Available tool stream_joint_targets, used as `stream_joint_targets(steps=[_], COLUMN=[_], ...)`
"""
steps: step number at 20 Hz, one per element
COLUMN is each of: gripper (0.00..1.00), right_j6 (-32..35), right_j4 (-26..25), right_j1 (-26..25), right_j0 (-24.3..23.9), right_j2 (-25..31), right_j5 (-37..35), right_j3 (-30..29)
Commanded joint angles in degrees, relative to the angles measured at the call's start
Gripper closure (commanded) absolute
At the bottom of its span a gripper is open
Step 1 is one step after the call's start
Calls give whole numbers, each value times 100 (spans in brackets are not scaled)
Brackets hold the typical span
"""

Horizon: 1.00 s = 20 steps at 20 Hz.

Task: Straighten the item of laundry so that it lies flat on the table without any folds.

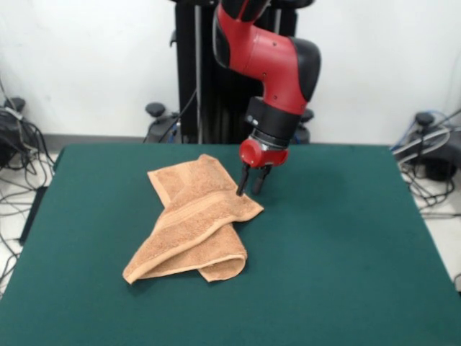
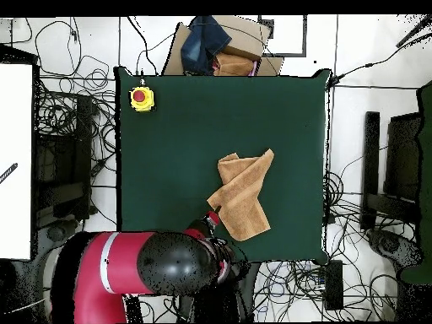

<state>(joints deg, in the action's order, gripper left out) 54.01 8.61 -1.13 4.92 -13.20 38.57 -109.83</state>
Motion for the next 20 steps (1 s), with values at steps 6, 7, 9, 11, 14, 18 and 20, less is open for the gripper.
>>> stream_joint_targets(steps=[6,7,9,11,14,18,20], gripper=[0,0,0,0,0,0,0], right_j6=[1368,1365,1355,1346,1326,1298,1280], right_j4=[417,417,410,428,451,414,521], right_j1=[-752,-814,-873,-887,-900,-798,-808], right_j0=[-176,-193,-215,-217,-227,-254,-214], right_j2=[161,164,171,170,179,259,276], right_j5=[385,414,443,438,429,281,273], right_j3=[1223,1268,1319,1324,1357,1397,1453])
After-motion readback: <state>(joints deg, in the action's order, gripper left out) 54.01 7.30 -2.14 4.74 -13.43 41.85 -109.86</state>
